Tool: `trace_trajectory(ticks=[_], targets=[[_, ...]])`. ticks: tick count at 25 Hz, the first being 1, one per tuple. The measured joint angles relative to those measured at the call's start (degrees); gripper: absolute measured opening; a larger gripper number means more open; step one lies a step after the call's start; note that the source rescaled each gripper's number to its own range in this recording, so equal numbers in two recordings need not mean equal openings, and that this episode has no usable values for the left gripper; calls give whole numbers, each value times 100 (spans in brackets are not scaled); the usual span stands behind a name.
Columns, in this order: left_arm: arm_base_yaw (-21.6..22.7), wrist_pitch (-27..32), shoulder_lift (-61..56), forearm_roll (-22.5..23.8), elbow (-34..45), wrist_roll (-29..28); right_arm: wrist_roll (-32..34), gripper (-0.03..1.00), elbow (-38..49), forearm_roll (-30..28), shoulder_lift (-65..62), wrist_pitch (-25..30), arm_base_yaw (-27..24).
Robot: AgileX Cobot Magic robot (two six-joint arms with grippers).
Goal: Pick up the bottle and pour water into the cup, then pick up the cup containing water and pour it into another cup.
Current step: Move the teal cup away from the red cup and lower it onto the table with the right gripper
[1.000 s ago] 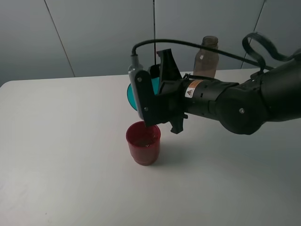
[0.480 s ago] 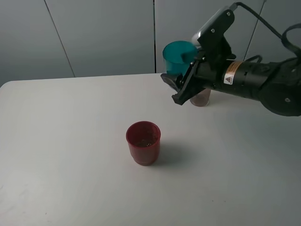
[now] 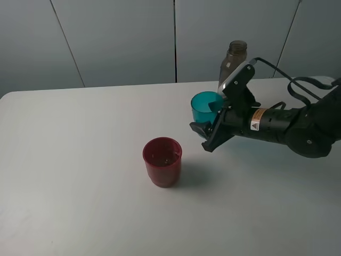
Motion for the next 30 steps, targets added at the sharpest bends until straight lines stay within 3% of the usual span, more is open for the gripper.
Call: trace_trajectory(ticks=[8, 22, 23, 25, 27, 30], targets=[[0, 0, 0, 0, 0, -12, -209, 10, 0, -25, 516, -235, 0], [0, 0, 0, 0, 0, -12, -300, 12, 0, -25, 632, -81, 0], [0, 0, 0, 0, 0, -12, -300, 24, 0, -25, 632, -41, 0], [0, 0, 0, 0, 0, -12, -300, 62, 0, -25, 632, 38, 0], [0, 0, 0, 0, 0, -12, -300, 90, 0, -37, 570, 66, 0], [0, 0, 0, 0, 0, -12, -300, 99, 0, -37, 272, 120, 0]])
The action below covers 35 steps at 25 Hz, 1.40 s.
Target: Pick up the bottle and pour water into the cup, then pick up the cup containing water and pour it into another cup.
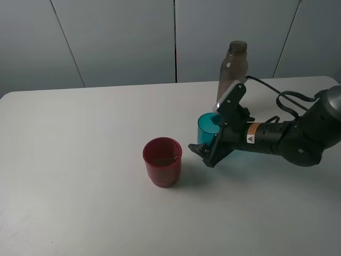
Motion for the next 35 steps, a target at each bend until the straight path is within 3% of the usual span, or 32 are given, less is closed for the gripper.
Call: trace_trajectory(ticks=[3, 8, 12, 15, 17, 18, 21, 23, 25, 28, 35], targets=[[0, 0, 0, 0, 0, 0, 68, 99, 0, 0, -430, 180, 0], [0, 0, 0, 0, 0, 0, 761, 99, 48, 0, -1261, 632, 0], [0, 0, 0, 0, 0, 0, 1967, 100, 138, 0, -2054, 1191, 0], [0, 0, 0, 0, 0, 0, 3013, 100, 138, 137, -2709, 2412, 0], [0, 0, 0, 0, 0, 0, 3169, 100, 86, 598, -3129, 3755, 0], [0, 0, 0, 0, 0, 0, 2981, 100, 48, 980, -3341, 4332, 0], [0, 0, 0, 0, 0, 0, 1551, 100, -134, 2564, -3916, 6203, -21], [0, 0, 0, 0, 0, 0, 582, 100, -320, 3556, -4271, 7269, -86], [0, 0, 0, 0, 0, 0, 196, 100, -518, 4176, -4598, 8055, -203], [0, 0, 0, 0, 0, 0, 200, 100, -702, 4231, -5197, 8806, -413], [0, 0, 0, 0, 0, 0, 1335, 100, -777, 2980, -6973, 9727, -738]])
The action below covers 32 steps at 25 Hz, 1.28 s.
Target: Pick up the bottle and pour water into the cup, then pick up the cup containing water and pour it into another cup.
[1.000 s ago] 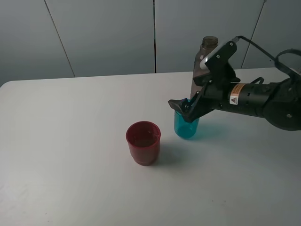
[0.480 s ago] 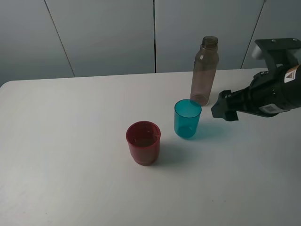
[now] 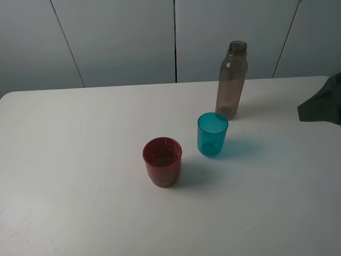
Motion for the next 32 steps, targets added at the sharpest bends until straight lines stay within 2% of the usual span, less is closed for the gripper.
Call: trace_trajectory(ticks=[9, 17, 25, 29, 32], targets=[[0, 0, 0, 0, 0, 0, -6, 100, 11, -465, -2289, 1154, -14], [0, 0, 0, 10, 0, 0, -237, 100, 888, -688, -3504, 860, -14], [0, 0, 0, 10, 0, 0, -717, 100, 1029, -266, -3926, 943, -14], [0, 0, 0, 10, 0, 0, -763, 100, 1029, -245, -4143, 948, -41], [0, 0, 0, 10, 0, 0, -763, 100, 1029, -256, -4295, 948, -308]])
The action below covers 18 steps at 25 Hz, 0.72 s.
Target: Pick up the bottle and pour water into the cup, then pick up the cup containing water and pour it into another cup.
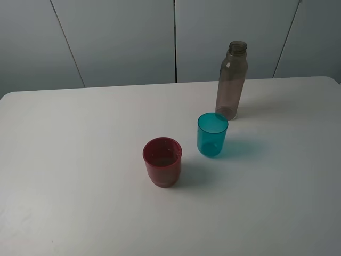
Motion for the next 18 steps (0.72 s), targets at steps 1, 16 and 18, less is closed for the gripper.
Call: trace_trajectory(ticks=[1, 16, 18], targets=[[0, 0, 0, 0, 0, 0, 0, 100, 0, 0, -12, 0, -140], [0, 0, 0, 0, 0, 0, -12, 100, 0, -8, -26, 0, -1617], [0, 0, 0, 0, 0, 0, -12, 100, 0, -21, -26, 0, -1617]])
